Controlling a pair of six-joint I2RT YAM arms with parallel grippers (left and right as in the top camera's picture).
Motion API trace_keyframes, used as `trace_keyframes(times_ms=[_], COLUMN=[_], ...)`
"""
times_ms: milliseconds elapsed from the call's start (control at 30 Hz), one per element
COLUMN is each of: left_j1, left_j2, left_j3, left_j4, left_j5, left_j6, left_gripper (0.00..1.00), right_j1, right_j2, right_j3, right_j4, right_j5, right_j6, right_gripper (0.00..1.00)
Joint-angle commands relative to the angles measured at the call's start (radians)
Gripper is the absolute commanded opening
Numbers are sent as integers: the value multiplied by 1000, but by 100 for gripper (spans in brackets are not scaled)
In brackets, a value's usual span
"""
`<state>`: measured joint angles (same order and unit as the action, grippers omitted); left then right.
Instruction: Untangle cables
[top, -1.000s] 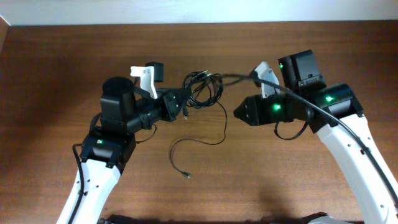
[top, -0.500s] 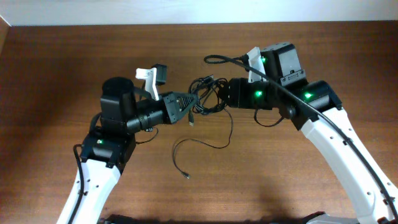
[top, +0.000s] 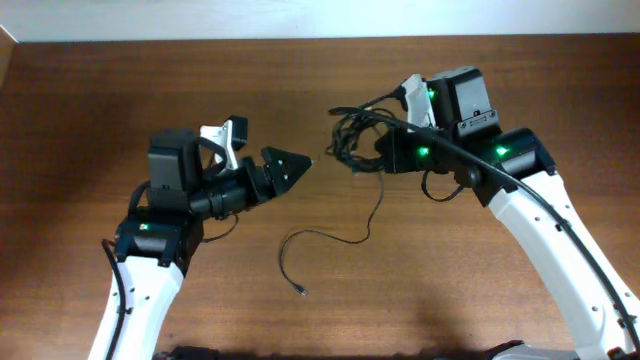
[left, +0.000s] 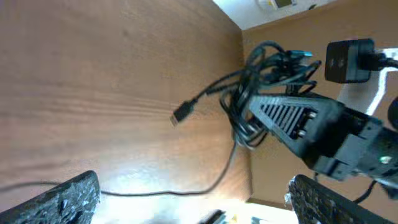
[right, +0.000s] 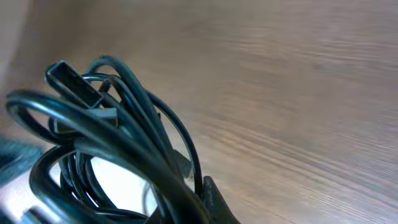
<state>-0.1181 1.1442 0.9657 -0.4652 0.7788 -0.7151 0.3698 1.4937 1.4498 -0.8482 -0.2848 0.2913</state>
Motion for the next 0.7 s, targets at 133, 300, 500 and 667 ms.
trace_keyframes(times_ms=[133, 300, 500, 667], left_j1=[-177, -311, -325, -325], left_j2=[96, 322, 372, 372], left_j3=[0, 0, 0, 0], left_j4=[167, 504, 594, 590], left_j5=[-181, -200, -227, -186], left_j6=[-596, -578, -637, -641], left_gripper=[73, 33, 46, 0], right_j1=[-3, 24, 71, 119], right_j2=[-2, -2, -2, -2], right_j3=[2, 2, 1, 1], right_j4=[15, 3, 3, 0], right_j5=[148, 220, 261, 454], right_j6=[26, 2, 1, 2], right_gripper=[4, 4, 4, 4])
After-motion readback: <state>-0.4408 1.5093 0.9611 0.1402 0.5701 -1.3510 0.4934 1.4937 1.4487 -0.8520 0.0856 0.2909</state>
